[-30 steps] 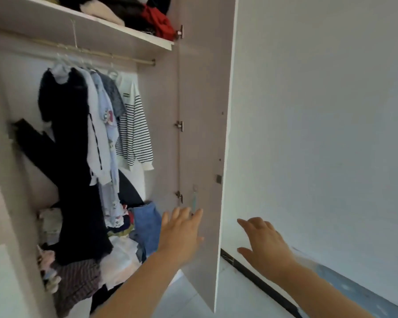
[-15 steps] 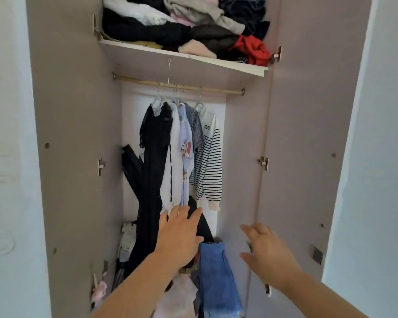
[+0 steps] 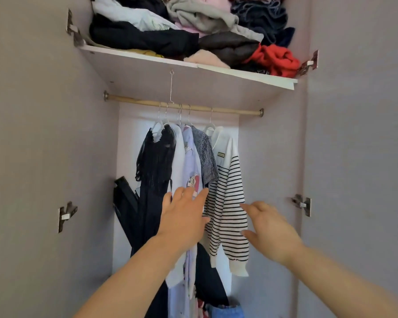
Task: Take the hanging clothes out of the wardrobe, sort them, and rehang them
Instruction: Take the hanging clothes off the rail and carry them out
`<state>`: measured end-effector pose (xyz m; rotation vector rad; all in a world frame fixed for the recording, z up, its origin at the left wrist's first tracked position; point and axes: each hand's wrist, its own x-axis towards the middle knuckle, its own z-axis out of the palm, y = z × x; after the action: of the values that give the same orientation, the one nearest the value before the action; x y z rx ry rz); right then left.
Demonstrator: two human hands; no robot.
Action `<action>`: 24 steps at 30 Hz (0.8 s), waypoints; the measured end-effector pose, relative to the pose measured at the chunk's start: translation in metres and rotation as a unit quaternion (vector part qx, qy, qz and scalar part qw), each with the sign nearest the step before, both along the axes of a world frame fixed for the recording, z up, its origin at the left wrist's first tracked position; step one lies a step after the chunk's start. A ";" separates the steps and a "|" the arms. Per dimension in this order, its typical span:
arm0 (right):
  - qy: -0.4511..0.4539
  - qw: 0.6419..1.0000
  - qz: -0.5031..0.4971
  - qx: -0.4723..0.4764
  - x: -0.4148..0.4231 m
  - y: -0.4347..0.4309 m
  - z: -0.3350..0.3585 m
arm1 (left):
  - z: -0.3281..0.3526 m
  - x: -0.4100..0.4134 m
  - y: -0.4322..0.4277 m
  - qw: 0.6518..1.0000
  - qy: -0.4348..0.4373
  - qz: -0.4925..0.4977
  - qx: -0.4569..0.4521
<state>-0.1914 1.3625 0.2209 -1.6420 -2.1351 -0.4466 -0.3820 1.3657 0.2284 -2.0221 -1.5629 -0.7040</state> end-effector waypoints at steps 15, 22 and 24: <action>-0.001 0.987 -0.022 0.157 -0.009 0.236 0.149 | 0.117 0.018 0.220 0.991 0.007 -0.039 0.129; -0.010 0.979 -0.011 0.201 -0.015 0.343 0.206 | 0.159 0.026 0.306 0.986 0.001 0.004 0.164; -0.016 0.980 -0.010 0.200 -0.019 0.369 0.217 | 0.165 0.028 0.325 0.985 -0.003 0.016 0.171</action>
<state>-0.2100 1.7316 0.4377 -1.4325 -1.8941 -0.8514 -0.3538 1.6905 0.3933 -1.7388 -1.3660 -0.8996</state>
